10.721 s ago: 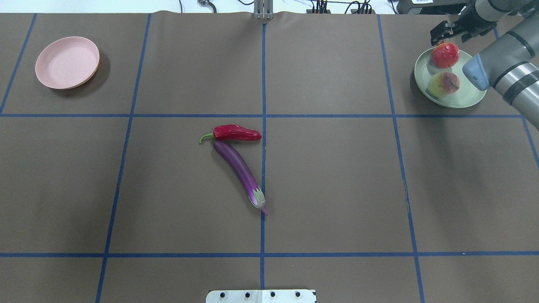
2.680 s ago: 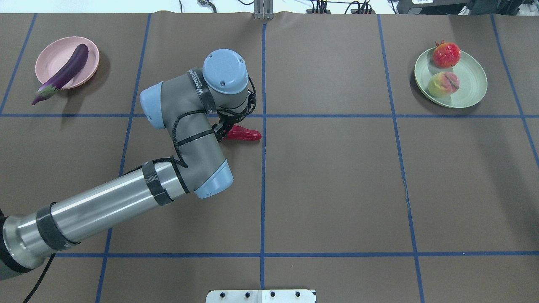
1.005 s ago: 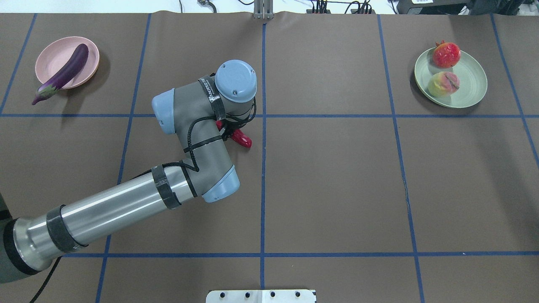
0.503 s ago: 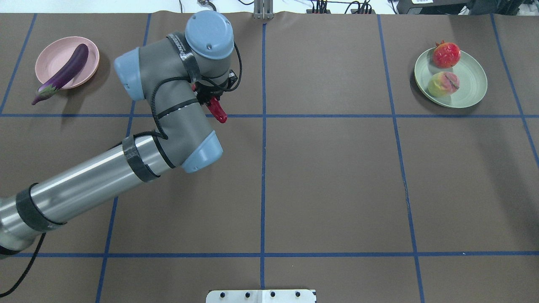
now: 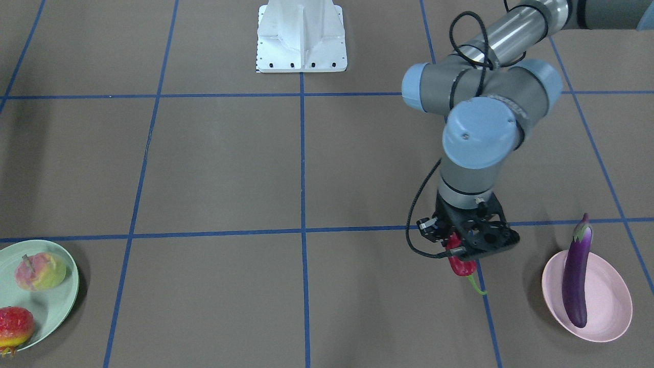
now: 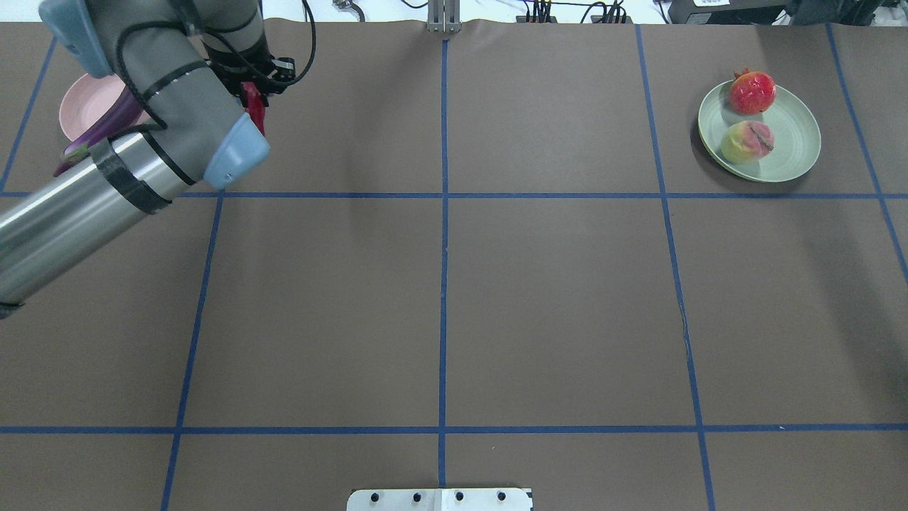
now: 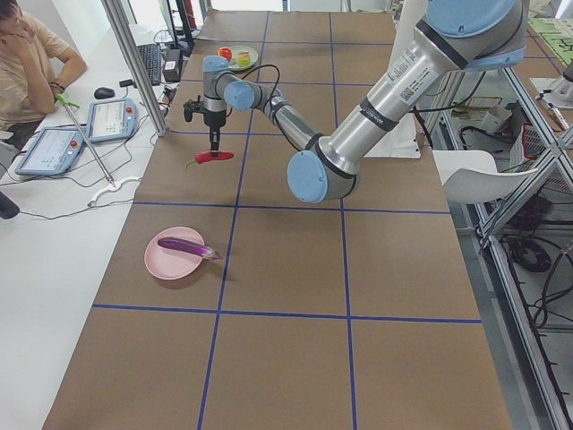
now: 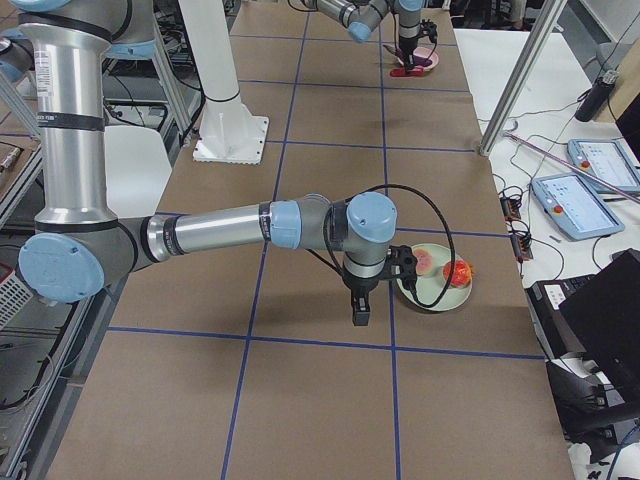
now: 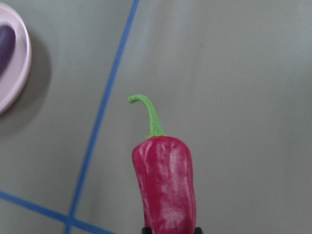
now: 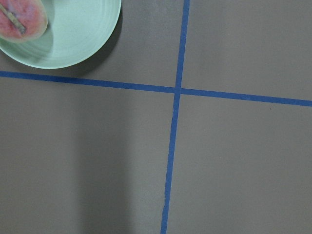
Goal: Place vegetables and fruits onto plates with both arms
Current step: 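Carry the chili with the left gripper onto the pink plate and release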
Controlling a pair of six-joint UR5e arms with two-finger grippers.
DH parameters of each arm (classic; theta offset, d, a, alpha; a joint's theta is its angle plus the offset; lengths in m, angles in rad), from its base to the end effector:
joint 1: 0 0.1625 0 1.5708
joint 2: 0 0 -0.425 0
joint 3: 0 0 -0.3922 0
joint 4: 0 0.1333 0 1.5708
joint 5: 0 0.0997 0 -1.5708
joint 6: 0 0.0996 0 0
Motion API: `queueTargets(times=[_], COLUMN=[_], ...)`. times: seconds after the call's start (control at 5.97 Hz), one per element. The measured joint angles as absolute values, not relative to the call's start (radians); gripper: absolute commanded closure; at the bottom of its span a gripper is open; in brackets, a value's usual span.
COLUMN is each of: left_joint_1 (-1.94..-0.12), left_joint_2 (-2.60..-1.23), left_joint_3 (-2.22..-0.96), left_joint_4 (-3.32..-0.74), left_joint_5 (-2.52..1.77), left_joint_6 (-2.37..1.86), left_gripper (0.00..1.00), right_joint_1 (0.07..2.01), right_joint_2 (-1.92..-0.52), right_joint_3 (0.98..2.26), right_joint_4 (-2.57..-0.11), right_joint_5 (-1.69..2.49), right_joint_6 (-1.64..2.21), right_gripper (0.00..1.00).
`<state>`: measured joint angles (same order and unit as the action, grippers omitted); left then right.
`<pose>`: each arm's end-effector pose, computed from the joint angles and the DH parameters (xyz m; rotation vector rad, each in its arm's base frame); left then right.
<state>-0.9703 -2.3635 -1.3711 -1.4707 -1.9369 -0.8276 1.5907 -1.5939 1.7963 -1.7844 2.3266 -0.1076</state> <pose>0.3488 -0.6820 0.2764 0.1335 0.5904 -0.1299 0.0744 -0.4719 0.5821 0.0375 -0.7551 -0.0793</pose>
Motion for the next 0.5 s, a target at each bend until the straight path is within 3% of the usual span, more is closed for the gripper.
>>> queueTargets(times=[0.5], left_joint_1=[-1.16], left_joint_2=[-2.349], left_joint_3=[-1.059], left_joint_4=[-1.651], left_joint_5=[-1.989], left_joint_6=[-0.246], left_gripper=[1.0], right_joint_1=[1.591], right_joint_2=[-1.595], right_joint_3=[1.796], right_joint_4=[-1.784], right_joint_5=[2.326], right_joint_6=[-0.106], right_gripper=[0.0])
